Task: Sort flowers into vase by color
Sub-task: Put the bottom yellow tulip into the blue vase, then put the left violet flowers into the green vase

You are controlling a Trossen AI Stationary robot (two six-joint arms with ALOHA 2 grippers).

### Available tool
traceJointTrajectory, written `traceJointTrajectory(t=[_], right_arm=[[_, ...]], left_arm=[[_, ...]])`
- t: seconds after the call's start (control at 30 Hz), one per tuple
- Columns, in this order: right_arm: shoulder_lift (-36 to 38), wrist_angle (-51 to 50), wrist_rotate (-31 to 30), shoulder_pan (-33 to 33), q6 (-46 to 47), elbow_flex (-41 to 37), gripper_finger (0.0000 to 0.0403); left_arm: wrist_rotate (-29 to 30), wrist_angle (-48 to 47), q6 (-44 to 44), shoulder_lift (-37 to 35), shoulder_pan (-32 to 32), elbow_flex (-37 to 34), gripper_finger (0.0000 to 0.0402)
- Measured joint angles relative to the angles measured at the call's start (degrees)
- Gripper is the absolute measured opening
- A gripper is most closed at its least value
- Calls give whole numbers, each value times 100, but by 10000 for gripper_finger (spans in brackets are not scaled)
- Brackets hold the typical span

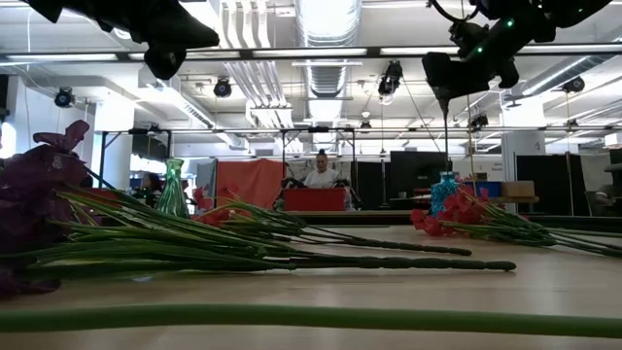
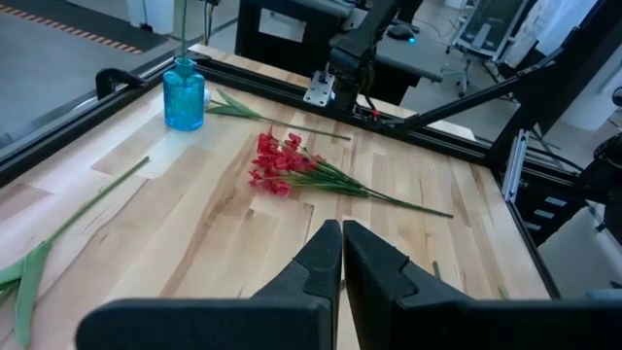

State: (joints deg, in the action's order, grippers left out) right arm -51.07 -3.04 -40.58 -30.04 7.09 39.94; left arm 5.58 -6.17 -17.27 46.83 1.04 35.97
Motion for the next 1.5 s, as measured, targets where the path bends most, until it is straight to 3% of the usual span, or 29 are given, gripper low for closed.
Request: traceJointTrajectory(t=[0.2,0.47,0.67,0.83,1.17,1.3,1.5], right_arm=[[6,-276,2,0,258,0,202],[219,-1380,52,4,983,12,279],[345,-2424,633,15,1664,202,317],[337,-3071,1530,24,2222,302,323],[339,-4576,2055,356,2990,354,303],[339,-4563,2605,618,3085,354,298],[339,-4704,2759,1138,3339,354,297]], left_arm=[[0,-7,-26,0,0,0,0],[0,-43,-163,2,0,0,0],[2,-123,-479,2,0,0,0],[2,-597,-1317,2,0,2,0],[-301,-3352,-4025,2,38,2,0],[-447,-3637,-4657,2,179,2,0],[-718,-3919,-5460,162,404,2,0]])
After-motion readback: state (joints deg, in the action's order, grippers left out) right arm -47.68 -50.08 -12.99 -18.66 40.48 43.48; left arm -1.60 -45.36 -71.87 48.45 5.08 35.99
